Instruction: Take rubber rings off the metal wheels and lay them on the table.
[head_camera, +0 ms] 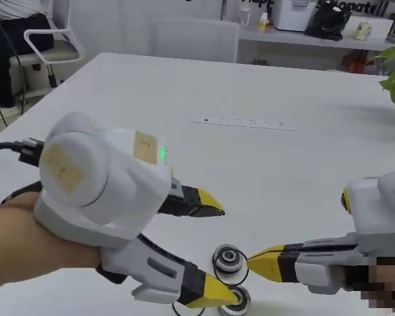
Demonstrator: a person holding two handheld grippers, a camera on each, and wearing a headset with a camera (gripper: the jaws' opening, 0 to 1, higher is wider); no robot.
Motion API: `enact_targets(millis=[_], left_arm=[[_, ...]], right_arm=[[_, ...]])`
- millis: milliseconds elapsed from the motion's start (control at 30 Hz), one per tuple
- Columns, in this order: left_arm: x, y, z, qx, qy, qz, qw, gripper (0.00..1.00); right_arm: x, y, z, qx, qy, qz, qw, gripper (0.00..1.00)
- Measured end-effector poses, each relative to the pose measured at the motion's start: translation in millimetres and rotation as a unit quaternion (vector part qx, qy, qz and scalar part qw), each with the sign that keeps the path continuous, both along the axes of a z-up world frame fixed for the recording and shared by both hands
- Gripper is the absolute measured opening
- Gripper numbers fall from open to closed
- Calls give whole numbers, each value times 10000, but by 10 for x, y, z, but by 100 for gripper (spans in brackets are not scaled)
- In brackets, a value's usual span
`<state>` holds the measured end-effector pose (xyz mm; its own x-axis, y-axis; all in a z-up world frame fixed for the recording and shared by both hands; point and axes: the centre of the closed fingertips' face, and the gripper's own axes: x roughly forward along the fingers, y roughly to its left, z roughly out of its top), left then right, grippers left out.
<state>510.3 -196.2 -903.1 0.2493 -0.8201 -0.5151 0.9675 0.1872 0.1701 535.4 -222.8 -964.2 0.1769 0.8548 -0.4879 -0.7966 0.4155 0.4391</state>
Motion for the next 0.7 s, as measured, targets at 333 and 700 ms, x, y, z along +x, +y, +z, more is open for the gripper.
enact_targets(millis=[333, 700], left_arm=[[12, 380, 123, -129, -15, 575, 9983, 63], [-93, 689, 40, -403, 176, 1252, 9912, 68]], right_arm=[[-8, 14, 1, 18, 18, 31, 10000, 0], [-35, 35, -21, -9, 66, 73, 10000, 0]])
